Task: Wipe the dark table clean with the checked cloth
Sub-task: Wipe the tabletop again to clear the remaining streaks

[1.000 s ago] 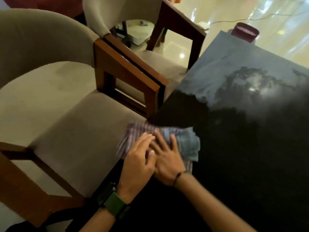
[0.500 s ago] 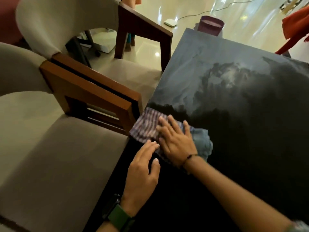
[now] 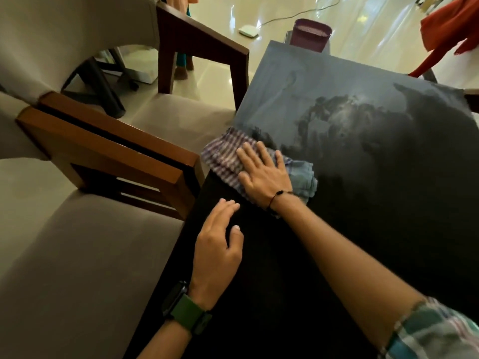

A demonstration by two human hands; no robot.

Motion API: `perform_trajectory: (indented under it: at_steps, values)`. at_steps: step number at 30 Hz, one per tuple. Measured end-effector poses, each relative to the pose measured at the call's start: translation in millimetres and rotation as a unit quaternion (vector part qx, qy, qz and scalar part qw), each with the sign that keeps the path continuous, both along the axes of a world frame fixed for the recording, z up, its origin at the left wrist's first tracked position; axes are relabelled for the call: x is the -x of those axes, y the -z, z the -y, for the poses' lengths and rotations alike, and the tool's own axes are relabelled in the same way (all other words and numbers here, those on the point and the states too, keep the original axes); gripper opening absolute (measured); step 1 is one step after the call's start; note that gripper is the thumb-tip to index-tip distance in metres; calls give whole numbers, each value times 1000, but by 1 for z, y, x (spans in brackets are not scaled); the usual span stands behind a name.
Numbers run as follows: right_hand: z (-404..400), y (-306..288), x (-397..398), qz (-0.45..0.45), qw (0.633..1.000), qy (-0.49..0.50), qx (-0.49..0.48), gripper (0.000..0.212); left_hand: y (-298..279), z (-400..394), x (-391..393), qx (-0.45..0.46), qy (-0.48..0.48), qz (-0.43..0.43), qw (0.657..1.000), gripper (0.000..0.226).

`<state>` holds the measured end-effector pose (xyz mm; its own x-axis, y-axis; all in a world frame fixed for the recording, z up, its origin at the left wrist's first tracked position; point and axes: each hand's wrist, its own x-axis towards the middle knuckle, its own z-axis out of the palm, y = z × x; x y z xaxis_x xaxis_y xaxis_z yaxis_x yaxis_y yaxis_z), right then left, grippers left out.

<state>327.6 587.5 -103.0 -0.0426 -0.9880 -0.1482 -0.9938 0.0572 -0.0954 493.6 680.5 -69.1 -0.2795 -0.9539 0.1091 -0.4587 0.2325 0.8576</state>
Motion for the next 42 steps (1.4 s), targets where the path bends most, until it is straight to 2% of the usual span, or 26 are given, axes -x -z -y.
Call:
perform_trajectory:
  at_steps: [5, 10, 15, 18, 21, 26, 29, 32, 36, 42]
  values:
    - [-78, -1, -33, 23, 994, -105, -9, 68, 5, 7, 4, 12, -37, -19, 999, 42]
    - [-127, 8, -44, 71, 987, -140, 21, 55, 2, 10, 14, 4, -25, -22, 999, 43]
    - [-99, 10, -32, 65, 986, -148, 28, 57, 2, 13, 22, 5, -13, -18, 1000, 44]
    - [-72, 9, -20, 20, 991, -128, 20, 64, 7, 15, 24, 4, -13, -18, 1000, 44]
    - [-45, 7, -7, 20, 995, -97, 28, 70, 14, 18, 24, 22, -2, -2, 1000, 42]
    - [9, 10, 26, 14, 999, -37, 37, 56, 15, 27, 30, 46, 2, 6, 999, 41]
    - [41, 7, 45, 17, 999, 15, 29, 54, 8, 31, 34, 62, 9, -2, 998, 41]
    - [46, 6, 47, 15, 999, 27, 15, 54, 4, 37, 35, 75, 12, 1, 997, 41]
    - [20, 3, 33, 13, 999, 35, 14, 55, 4, 49, 37, 86, 15, 15, 996, 42]
    - [-92, 5, -9, 23, 999, -36, 21, 63, 13, 66, 38, 87, -10, 20, 996, 41]
